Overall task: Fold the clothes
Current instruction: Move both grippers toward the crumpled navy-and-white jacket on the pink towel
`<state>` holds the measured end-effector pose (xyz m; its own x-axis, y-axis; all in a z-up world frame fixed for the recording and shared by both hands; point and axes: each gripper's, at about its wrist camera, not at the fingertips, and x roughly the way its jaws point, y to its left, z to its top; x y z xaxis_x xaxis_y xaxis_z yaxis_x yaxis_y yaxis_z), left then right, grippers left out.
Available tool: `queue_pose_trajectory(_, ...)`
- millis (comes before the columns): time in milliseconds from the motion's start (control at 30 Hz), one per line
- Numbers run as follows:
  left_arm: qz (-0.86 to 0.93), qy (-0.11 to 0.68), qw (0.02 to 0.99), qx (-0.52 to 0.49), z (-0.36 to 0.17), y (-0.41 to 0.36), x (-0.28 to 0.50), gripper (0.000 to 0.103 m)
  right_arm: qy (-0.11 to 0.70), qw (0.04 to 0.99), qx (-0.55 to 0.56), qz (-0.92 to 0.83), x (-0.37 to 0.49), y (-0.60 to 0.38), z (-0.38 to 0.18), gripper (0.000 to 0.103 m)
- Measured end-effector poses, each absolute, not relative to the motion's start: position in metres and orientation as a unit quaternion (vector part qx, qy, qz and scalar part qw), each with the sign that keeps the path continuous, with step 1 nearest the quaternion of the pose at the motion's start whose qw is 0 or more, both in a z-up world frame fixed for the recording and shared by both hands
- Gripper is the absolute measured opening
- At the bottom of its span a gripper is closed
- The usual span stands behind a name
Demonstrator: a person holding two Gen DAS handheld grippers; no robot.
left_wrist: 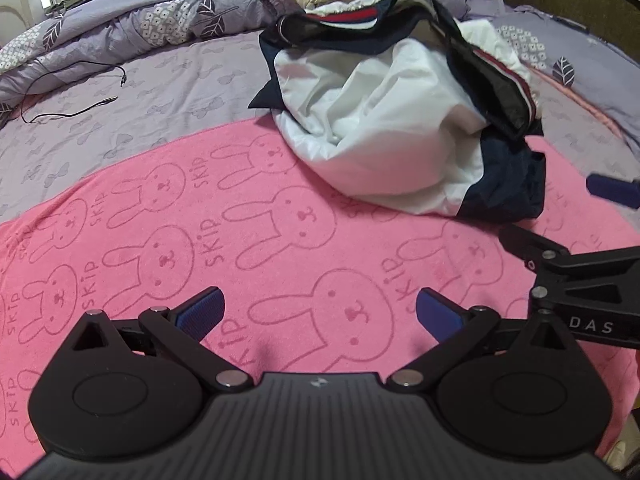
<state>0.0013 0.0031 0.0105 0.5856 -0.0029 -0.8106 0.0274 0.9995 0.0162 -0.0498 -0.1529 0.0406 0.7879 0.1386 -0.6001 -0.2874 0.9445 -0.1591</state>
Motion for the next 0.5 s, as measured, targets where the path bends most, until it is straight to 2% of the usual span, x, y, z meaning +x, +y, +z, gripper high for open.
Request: queue_pose_trajectory(500, -0.009, 0.463, 0.886, 0.021, 0.004, 0.003, 0.007, 0.103, 0.346, 0.916, -0.095, 0.177, -0.036, -0.172, 0.037, 0.103)
